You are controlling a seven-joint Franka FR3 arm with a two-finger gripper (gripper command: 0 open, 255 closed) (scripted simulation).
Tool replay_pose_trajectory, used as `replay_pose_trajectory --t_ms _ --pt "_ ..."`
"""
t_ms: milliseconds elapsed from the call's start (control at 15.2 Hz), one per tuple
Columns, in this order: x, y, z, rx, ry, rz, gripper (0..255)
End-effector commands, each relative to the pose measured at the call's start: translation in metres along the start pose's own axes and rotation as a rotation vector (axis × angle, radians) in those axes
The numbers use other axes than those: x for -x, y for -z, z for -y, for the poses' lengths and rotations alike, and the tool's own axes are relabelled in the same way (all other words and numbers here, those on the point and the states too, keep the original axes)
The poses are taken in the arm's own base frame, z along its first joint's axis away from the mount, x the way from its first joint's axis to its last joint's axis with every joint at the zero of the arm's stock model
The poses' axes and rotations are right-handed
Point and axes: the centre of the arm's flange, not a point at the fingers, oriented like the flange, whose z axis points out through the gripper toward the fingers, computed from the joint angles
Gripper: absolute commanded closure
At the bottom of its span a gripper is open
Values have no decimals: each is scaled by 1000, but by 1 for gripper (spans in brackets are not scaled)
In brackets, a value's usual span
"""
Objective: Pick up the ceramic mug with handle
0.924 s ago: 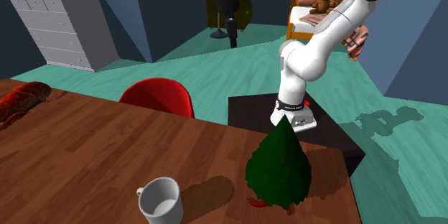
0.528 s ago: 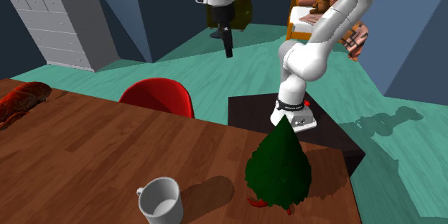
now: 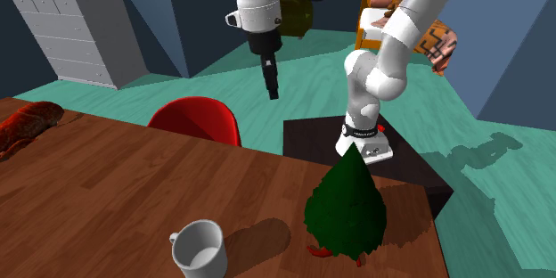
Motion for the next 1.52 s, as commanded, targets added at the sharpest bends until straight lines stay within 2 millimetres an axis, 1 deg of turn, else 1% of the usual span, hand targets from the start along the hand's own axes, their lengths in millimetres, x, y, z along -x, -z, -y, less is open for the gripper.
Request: replay_pose_trajectory --t_ms 0,1452 --pt "-12 -4 22 -4 0 -2 0" --pt "-126 -52 279 -31 10 -23 0"
